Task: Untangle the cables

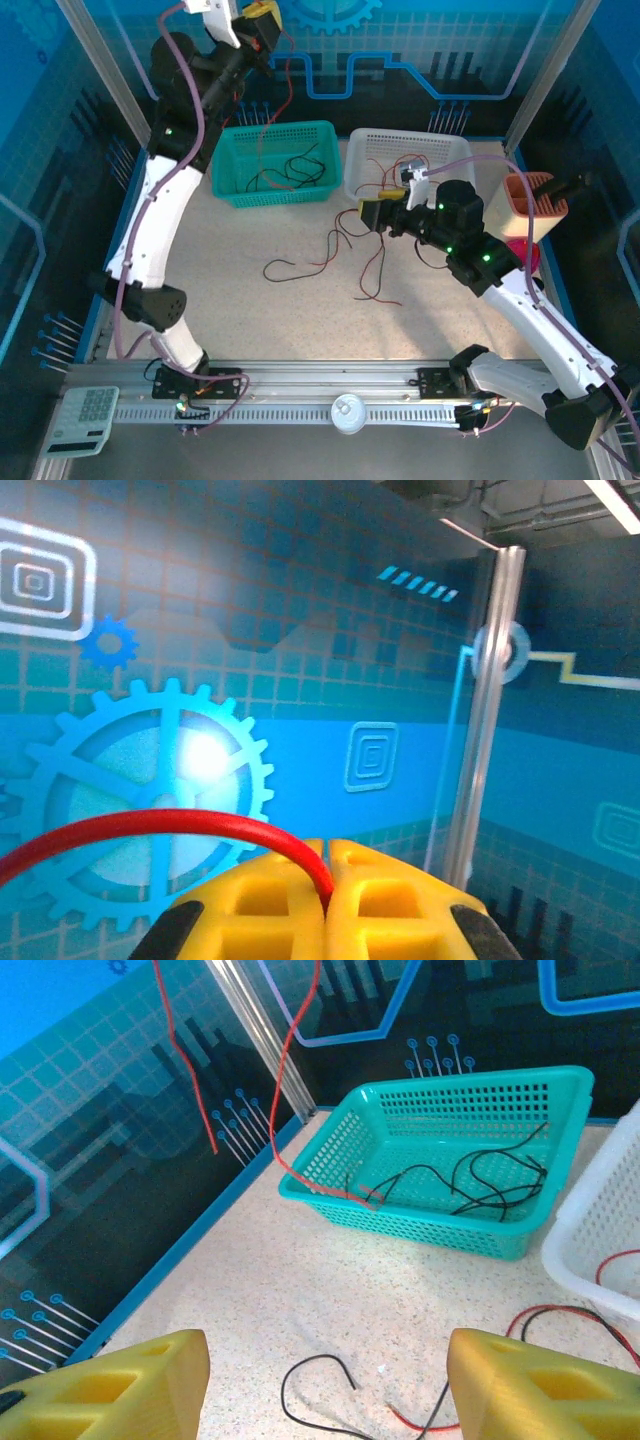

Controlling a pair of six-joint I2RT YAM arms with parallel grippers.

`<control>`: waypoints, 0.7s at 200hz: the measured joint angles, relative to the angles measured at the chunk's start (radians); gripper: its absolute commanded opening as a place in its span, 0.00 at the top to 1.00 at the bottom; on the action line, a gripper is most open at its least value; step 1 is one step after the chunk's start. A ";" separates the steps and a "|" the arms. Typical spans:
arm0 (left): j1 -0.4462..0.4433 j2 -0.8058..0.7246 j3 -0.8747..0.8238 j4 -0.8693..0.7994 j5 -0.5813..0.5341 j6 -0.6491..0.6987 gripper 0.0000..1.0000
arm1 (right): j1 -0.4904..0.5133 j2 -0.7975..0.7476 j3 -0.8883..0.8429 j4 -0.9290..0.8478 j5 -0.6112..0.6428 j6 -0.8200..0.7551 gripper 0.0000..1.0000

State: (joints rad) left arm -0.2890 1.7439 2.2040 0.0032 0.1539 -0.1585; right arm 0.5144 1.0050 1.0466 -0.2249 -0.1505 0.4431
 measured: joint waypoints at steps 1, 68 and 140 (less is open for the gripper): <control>0.001 0.002 0.002 0.001 0.000 0.000 1.00 | 0.000 0.000 0.000 -0.001 0.001 0.000 0.34; 0.018 0.173 0.247 0.028 0.063 -0.161 1.00 | -0.103 -0.032 -0.005 -0.074 0.037 -0.009 0.29; -0.100 0.361 0.420 0.172 0.151 -0.343 1.00 | -0.245 -0.134 -0.084 -0.140 0.035 0.035 0.27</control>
State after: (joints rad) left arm -0.3885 2.1048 2.6244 0.1753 0.3050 -0.5011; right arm 0.2699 0.8715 0.9627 -0.3653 -0.1154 0.4786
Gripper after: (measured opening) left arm 0.052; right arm 0.731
